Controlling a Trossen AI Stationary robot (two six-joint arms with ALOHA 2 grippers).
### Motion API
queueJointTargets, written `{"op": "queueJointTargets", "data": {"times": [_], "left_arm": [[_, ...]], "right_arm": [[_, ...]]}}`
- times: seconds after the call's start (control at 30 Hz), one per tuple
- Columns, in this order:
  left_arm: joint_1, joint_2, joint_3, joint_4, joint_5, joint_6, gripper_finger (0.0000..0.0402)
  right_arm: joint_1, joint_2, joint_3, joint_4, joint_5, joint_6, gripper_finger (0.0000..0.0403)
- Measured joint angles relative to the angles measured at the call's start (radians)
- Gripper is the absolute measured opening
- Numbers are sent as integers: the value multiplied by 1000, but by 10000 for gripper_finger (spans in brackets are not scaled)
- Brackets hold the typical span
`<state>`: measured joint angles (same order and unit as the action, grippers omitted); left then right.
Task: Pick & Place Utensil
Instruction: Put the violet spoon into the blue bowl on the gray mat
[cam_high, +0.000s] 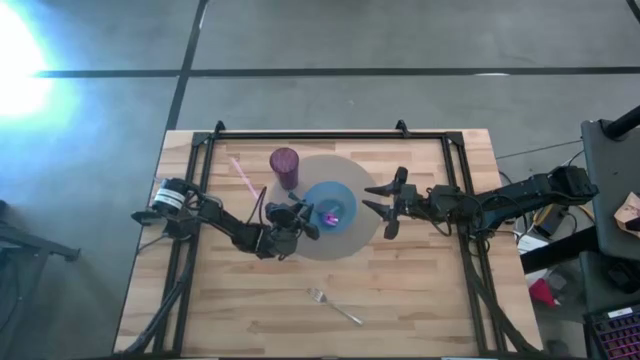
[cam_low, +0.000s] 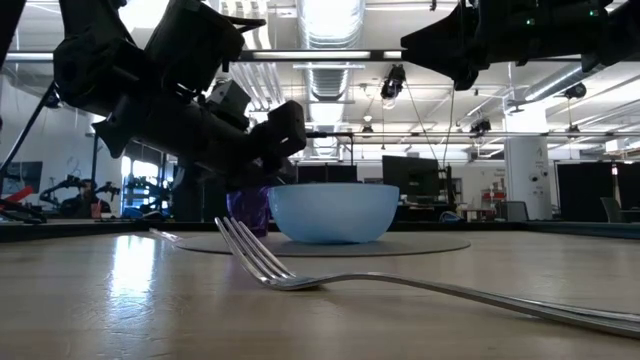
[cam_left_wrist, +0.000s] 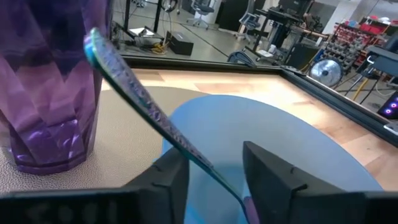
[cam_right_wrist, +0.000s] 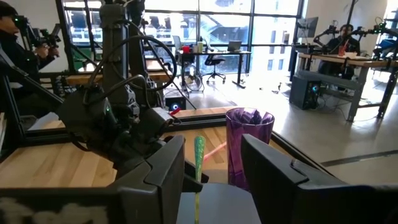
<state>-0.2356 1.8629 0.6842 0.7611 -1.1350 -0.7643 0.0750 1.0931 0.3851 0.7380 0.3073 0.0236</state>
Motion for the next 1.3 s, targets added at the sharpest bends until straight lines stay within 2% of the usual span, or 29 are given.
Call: {"op": "queueJointTargets", "data": {"times": [0.23,0.7,0.83,1.1,1.3], "left_arm": [[0,0,0,0,45,17,191],[0,-24,0,-5,53,141,195],[0,-64,1,-99,55,154,195],[0,-148,1,-360,117,62,194],[0,-189,1,-438,170,43,194]], "right_arm": [[0,0,0,0,0,0,155],[0,0,0,0,0,2,156],[0,0,0,0,0,2,156],[0,0,0,0,0,2,164],[0,0,0,2,0,2,157]]}}
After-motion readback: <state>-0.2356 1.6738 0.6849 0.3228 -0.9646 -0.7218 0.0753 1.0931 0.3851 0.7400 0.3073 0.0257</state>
